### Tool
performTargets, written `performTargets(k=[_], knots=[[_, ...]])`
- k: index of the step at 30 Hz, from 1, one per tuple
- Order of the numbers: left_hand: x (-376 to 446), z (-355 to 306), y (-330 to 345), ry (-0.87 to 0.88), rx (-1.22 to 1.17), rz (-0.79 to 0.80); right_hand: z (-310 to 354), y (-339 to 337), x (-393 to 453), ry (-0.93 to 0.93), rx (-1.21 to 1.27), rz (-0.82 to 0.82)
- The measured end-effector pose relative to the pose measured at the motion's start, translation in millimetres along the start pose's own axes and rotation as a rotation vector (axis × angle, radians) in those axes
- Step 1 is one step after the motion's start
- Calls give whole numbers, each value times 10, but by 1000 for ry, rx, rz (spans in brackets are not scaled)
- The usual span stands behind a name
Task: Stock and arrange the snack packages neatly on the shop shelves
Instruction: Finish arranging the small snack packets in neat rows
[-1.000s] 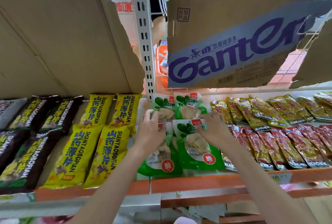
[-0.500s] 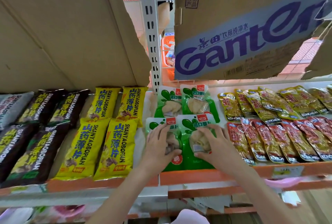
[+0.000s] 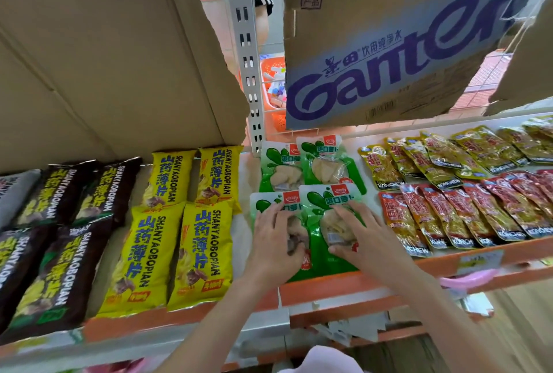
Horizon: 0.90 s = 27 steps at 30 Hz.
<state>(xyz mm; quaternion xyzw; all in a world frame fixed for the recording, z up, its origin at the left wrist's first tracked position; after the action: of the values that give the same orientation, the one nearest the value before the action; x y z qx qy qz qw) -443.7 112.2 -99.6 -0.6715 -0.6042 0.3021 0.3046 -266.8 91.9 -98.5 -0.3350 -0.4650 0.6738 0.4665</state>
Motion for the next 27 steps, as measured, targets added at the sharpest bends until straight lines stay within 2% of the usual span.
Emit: performTargets(k=[4,11,14,17,21,24,27], knots=[[-61,-127,-62,87,5,-92,-9,-41,-27,-1,34,38],[-93,-520,66,273,168,-42,-92,-387,-98,-41,107,17],[12,-735,152,273,116,-54,-217,-477,-141,-89,76,74],[117,-1060,352,271,65,-51,-513,-624,-218,-116,77,64],[224,-1469,720,239,40,-9,-1081,-855,-296,-67,78,45],[271,-1600,999,204,89,-4,-1444,-909,-310,-58,38,30],[254,-1594,1246,175,205,-2,-1702,-732,-389,-96,-61,129]])
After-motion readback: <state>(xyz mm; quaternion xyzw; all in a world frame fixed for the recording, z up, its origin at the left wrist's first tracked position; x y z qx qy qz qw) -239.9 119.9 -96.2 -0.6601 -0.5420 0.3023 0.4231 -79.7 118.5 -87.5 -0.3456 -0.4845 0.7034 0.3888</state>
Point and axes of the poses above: each hand's wrist, its own x-axis towards the middle knuckle, its own y-axis out of the palm, z = x × y, the point moved 6 cm from there along x, towards the middle knuckle, and after that the axes turned 15 degrees about -y, right-handed, at the moved point
